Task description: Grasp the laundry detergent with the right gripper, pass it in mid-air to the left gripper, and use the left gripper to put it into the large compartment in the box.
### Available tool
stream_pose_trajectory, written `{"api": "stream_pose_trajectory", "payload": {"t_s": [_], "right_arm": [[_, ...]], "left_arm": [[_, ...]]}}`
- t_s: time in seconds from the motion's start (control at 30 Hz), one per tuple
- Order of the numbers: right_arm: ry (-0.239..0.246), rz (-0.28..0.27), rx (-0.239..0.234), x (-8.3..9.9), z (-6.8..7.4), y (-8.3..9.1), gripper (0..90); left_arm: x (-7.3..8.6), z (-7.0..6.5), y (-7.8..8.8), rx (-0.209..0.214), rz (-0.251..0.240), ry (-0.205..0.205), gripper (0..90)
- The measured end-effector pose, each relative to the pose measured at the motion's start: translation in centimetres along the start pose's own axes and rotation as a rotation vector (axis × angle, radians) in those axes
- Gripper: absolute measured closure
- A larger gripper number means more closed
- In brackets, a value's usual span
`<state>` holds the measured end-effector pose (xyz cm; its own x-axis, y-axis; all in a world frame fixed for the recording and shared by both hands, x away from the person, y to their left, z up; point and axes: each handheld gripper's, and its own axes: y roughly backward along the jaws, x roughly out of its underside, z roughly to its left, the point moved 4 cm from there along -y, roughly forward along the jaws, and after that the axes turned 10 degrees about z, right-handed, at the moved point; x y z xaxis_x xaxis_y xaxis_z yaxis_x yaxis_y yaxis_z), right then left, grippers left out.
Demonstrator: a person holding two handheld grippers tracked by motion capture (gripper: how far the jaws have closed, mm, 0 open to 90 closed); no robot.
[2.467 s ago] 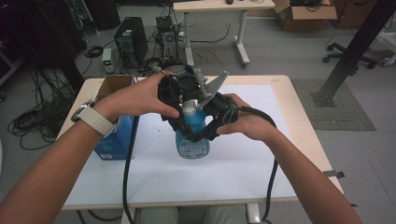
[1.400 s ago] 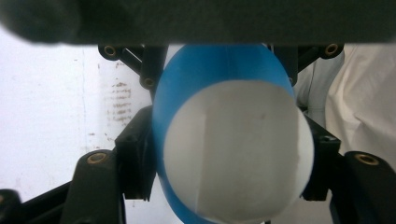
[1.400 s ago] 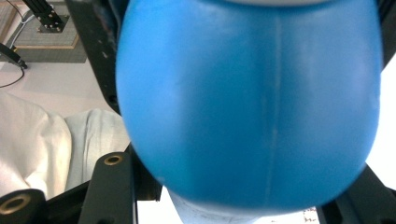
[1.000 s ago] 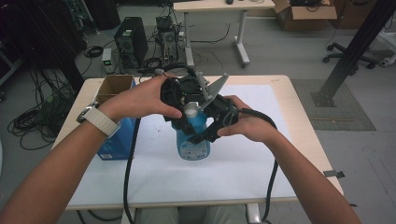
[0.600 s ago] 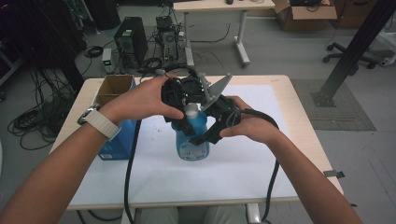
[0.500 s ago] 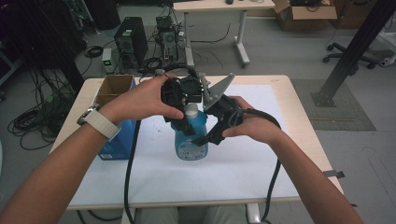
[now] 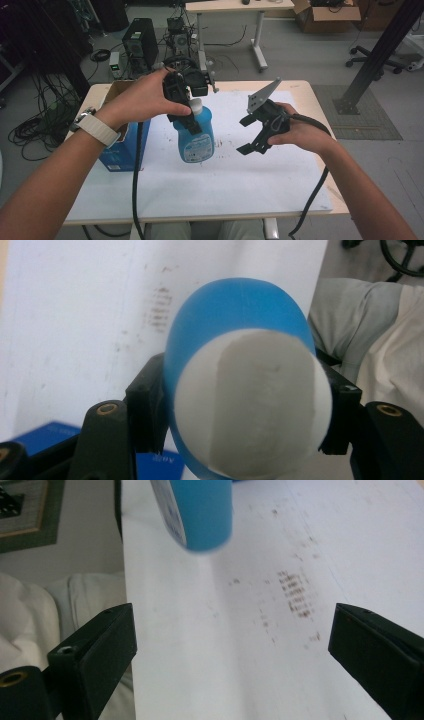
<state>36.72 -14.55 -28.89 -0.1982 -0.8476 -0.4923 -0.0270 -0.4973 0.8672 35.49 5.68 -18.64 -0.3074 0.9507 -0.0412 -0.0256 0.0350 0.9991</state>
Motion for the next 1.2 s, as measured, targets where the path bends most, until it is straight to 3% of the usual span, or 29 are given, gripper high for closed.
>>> {"api": "stream_pose_trajectory", "payload": {"t_s": [0.23,0.4,0.8,1.2], "right_arm": [[-0.062,0.057,0.055,2.6,-0.9,1.3,4.6],[-0.085,0.079,0.082,4.3,-1.2,2.2,4.4],[-0.127,0.131,0.100,6.9,-1.6,3.8,4.3],[-0.158,0.134,0.106,8.6,-1.9,4.7,4.4]], "left_arm": [[1.0,1.0,2.0,-0.019,0.005,0.129,37.6],[1.9,1.7,3.6,-0.036,-0.001,0.250,37.6],[4.4,4.0,6.9,-0.062,-0.012,0.492,37.6],[6.9,6.6,8.3,-0.077,0.007,0.743,37.6]]}}
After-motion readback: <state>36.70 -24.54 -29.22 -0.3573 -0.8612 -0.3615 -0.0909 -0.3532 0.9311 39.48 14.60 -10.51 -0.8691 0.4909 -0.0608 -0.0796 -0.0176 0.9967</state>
